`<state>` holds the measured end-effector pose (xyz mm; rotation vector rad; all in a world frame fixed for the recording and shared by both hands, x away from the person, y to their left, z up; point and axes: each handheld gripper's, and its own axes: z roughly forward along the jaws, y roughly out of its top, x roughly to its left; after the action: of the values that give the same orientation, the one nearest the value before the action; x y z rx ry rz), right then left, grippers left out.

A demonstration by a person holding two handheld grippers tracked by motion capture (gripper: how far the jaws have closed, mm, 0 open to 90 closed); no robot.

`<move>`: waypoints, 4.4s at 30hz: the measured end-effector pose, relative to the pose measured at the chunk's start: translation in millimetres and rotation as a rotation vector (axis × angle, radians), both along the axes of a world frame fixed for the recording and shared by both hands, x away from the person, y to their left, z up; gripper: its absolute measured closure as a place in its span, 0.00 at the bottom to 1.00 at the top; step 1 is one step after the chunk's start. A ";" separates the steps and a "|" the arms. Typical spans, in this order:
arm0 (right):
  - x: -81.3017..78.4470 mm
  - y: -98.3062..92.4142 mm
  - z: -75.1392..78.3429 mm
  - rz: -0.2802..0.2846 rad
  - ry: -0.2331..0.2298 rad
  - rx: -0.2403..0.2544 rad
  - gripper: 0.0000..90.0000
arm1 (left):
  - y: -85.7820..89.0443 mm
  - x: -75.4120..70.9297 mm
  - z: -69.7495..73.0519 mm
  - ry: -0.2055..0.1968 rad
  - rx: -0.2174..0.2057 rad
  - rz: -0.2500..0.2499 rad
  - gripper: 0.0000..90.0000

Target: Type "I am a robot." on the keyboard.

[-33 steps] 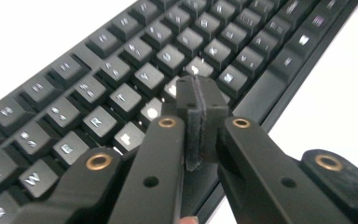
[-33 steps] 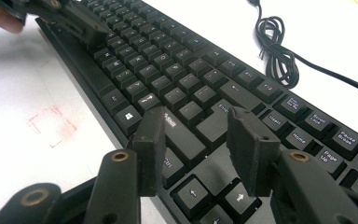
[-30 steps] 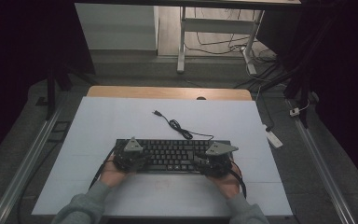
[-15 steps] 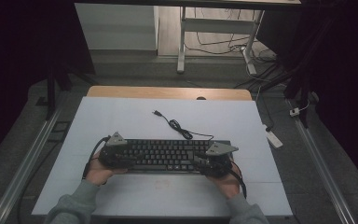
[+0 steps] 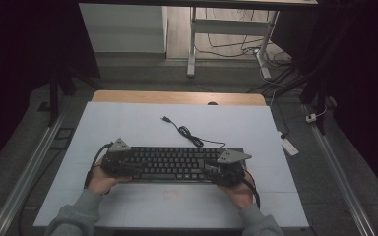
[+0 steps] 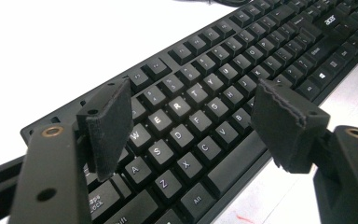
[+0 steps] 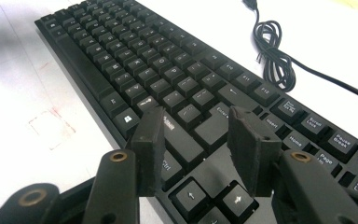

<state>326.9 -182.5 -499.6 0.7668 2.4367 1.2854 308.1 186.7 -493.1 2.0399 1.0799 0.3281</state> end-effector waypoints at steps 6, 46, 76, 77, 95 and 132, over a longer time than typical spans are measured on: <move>2.2 8.6 4.2 0.009 -0.006 0.002 0.62 | 0.1 0.6 -1.0 0.006 0.011 -0.002 0.31; 42.9 86.7 -4.0 0.073 0.083 -0.035 1.00 | -1.3 1.7 -5.2 0.009 0.031 -0.020 0.31; 51.4 101.7 -17.8 0.059 0.096 -0.101 1.00 | -1.2 2.7 -6.6 0.011 0.038 -0.026 0.29; 51.0 101.7 -16.8 0.061 0.089 -0.107 1.00 | -1.1 2.7 -6.6 0.011 0.038 -0.026 0.29; 24.4 53.5 6.7 0.047 0.038 -0.003 0.79 | 0.2 3.2 -6.2 0.003 0.038 -0.004 0.29; 3.3 3.1 0.6 -0.007 0.003 -0.003 0.64 | 1.2 4.8 -4.3 -0.037 0.018 0.020 0.39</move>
<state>330.2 -179.5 -499.0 0.7763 2.4352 1.2779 313.0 187.9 -497.4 2.0322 1.0790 0.3853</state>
